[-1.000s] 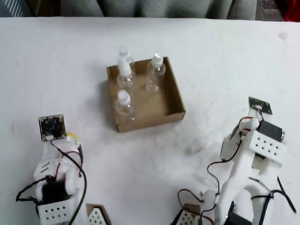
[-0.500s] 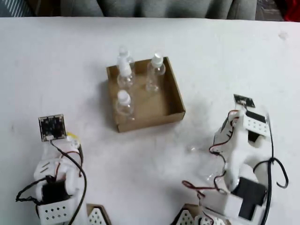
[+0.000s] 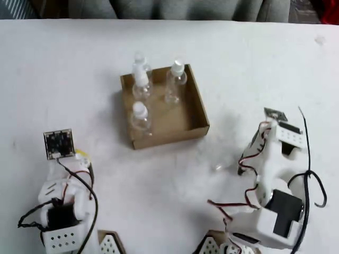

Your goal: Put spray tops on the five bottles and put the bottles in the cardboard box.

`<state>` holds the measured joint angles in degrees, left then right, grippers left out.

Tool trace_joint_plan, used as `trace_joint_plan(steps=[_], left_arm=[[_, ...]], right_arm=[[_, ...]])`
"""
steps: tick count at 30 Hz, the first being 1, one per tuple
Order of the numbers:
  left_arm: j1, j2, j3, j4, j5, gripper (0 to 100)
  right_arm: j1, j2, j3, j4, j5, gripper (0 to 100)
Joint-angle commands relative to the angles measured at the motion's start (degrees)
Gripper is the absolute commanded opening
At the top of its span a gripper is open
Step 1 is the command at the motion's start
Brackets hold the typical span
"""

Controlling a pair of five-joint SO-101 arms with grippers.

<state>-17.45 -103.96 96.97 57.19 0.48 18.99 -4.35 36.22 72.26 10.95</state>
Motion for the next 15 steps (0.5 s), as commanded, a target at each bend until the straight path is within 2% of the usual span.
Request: trace_joint_plan(steps=[1, 5, 10, 15], left_arm=[[-0.66, -0.57, 0.00, 0.09, -0.26, 2], [-0.66, -0.57, 0.00, 0.09, -0.26, 2], [-0.66, -0.57, 0.00, 0.09, -0.26, 2], [-0.66, -0.57, 0.00, 0.09, -0.26, 2]], right_arm=[[-0.66, -4.53, -7.65, 7.78, -0.09, 1.6], [-3.30, -7.69, -13.89, 16.48, -0.09, 1.6], [-11.38, -12.70, -14.95, 24.04, -1.14, 1.6], [-20.18, -16.75, -14.86, 24.57, -13.63, 1.6]])
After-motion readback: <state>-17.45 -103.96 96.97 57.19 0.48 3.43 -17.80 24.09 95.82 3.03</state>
